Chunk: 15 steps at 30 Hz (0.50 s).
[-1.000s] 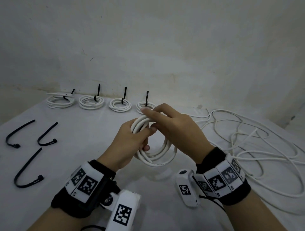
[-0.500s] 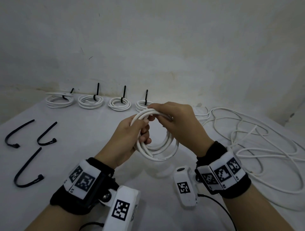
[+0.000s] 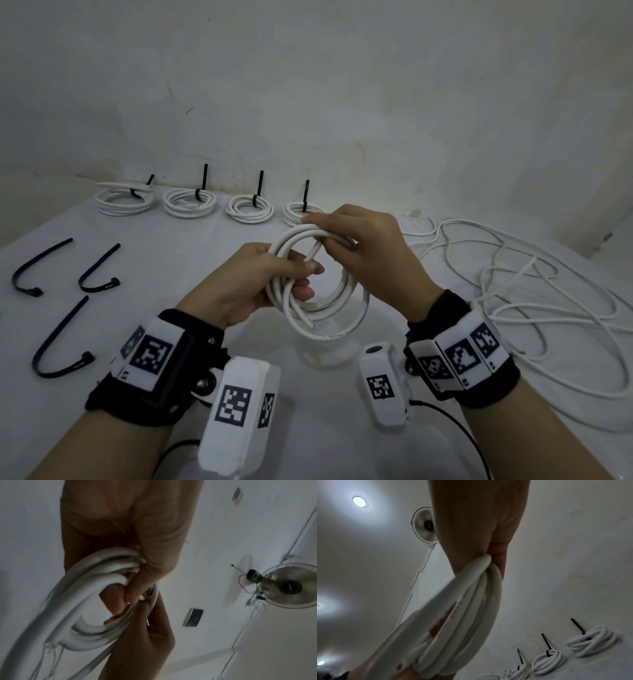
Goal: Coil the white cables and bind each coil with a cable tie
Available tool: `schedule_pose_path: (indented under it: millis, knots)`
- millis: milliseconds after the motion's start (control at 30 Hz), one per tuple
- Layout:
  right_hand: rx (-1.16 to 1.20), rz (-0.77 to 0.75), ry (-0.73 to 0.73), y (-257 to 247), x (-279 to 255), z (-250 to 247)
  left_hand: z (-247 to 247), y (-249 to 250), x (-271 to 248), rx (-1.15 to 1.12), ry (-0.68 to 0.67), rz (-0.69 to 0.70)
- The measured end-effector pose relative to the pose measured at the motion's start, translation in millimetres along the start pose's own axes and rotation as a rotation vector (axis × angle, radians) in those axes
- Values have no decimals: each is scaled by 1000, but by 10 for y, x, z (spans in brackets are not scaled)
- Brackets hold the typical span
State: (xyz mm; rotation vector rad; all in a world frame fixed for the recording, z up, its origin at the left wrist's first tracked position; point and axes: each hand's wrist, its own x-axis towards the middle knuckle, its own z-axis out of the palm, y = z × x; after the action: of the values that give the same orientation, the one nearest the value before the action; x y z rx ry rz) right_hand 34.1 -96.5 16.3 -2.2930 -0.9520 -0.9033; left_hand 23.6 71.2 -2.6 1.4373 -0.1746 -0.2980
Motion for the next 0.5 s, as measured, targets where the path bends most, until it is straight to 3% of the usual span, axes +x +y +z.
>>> schedule_pose_path:
  millis: [167,333,500]
  knots:
    - [22,15,-8,-25,19,-4,6,-67,43,-3,216,199]
    - [24,20,12,-67,38,24,31,-115,50,-74,260,402]
    - [18,52,120,-122,29,58,29,-129,70,-240,262,421]
